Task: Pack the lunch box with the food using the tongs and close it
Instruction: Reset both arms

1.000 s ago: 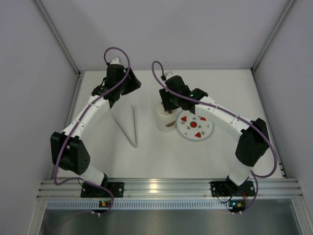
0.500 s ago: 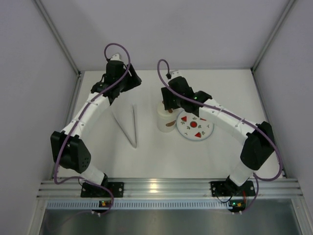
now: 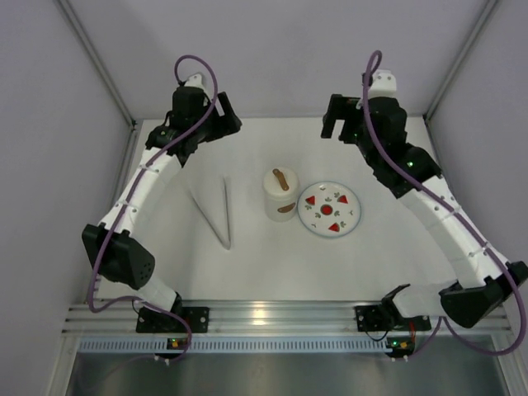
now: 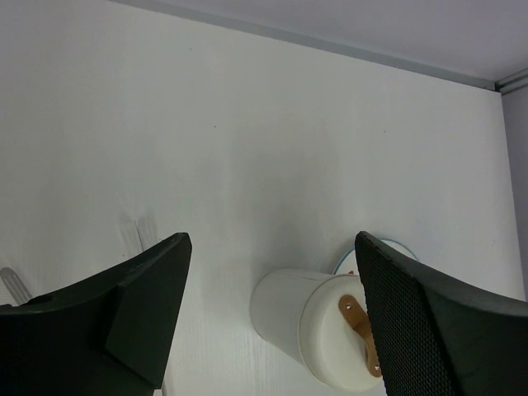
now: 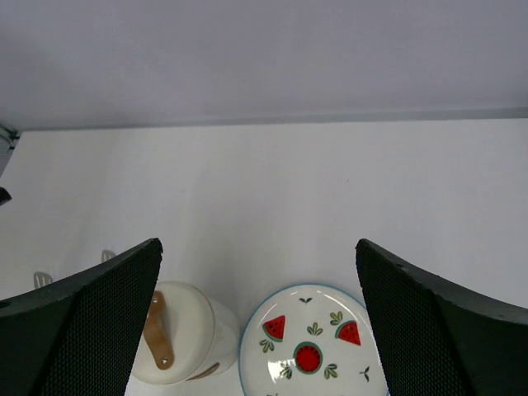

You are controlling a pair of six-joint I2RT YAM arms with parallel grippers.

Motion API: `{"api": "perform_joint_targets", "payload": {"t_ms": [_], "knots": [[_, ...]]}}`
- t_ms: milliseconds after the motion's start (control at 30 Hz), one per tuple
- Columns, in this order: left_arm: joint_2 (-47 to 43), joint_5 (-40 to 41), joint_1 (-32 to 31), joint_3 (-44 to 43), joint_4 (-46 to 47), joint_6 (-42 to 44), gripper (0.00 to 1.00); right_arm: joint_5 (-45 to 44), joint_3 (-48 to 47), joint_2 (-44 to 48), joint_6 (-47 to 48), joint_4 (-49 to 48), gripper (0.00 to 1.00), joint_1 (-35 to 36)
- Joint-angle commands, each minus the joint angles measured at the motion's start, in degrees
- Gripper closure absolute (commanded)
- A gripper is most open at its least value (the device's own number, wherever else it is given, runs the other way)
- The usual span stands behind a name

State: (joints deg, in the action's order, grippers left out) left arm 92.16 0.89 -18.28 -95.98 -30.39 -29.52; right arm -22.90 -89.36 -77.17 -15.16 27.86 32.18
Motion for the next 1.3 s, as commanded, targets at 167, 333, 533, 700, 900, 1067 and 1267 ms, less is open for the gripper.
{"api": "perform_joint_targets", "payload": {"t_ms": [167,333,533,700,900,1067,1267], "knots": [[-5.1,0.3,-0.2,1.1,-2.6,3.9,0.14,-1.7,3.2,8.8,1.7,-2.9,0.01,-2.3],[-6.5,0.3,-0.3,1.8,-2.5,4.8,0.13,-1.9,9.0,13.8,0.4,-4.7,0.01,-3.7],[-7.0,0.0,-0.4,1.6,-2.2,4.9,0.12,-2.5,11.1,15.7,-0.1,-5.1,0.01,-4.1],[-7.3,0.1,-0.4,1.4,-2.4,5.2,0.12,-2.4,11.1,15.6,-0.2,-5.4,0.01,-4.3],[-8.0,0.0,-0.5,1.3,-2.5,5.3,0.12,-2.5,11.1,15.8,-0.2,-5.2,0.01,-4.5],[-8.0,-0.1,-0.6,1.6,-2.3,5.3,0.12,-2.3,11.2,16.3,-0.5,-5.0,0.01,-4.6],[-8.4,-0.1,-0.7,1.2,-2.5,5.4,0.12,-2.2,11.8,16.3,-0.9,-5.4,0.00,-4.6]]}}
